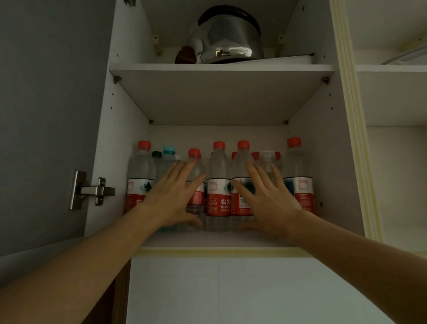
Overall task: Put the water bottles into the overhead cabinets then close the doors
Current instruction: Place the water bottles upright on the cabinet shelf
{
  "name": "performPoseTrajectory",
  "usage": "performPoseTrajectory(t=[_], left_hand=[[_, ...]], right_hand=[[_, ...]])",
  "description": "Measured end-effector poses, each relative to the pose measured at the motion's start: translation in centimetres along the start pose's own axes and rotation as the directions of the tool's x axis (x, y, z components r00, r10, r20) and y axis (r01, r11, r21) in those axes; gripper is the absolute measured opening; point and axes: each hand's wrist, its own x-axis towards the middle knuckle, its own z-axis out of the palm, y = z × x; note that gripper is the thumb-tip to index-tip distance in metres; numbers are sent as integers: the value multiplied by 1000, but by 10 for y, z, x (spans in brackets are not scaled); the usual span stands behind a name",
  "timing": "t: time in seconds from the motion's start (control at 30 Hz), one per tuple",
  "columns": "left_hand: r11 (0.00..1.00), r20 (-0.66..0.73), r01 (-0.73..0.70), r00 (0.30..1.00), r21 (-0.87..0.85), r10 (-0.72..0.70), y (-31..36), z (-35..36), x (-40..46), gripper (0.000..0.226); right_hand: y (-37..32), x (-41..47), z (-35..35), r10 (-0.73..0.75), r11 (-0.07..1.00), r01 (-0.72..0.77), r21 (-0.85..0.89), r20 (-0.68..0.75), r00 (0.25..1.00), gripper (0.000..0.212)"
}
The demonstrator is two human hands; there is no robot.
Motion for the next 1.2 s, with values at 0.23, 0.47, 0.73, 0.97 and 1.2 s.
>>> performPoseTrajectory(t=[0.23, 0.47, 0.73, 0.97, 1.2], left_hand=[[999, -32, 14, 999, 48, -12, 9, 1, 1, 129], [998, -69, 3, 998, -55, -6, 30, -16, 1, 124], [978, -207, -173, 967, -117, 147, 104, -40, 41, 105], [987, -108, -120, 988, -109, 108, 148, -25, 71, 115], [984, -162, -109, 983, -143, 86, 151, -20, 70, 117]], right_hand=[[-6, 8, 0, 13, 1000, -13, -18, 23, 1000, 111], [-1, 3, -2, 27, 999, -27, 33, -1, 1000, 111], [46, -60, -7, 280, 947, -288, 143, 75, 957, 113], [53, -64, -2, 263, 957, -272, 100, 97, 960, 99], [53, -64, 3, 252, 968, -251, -22, 53, 966, 80]])
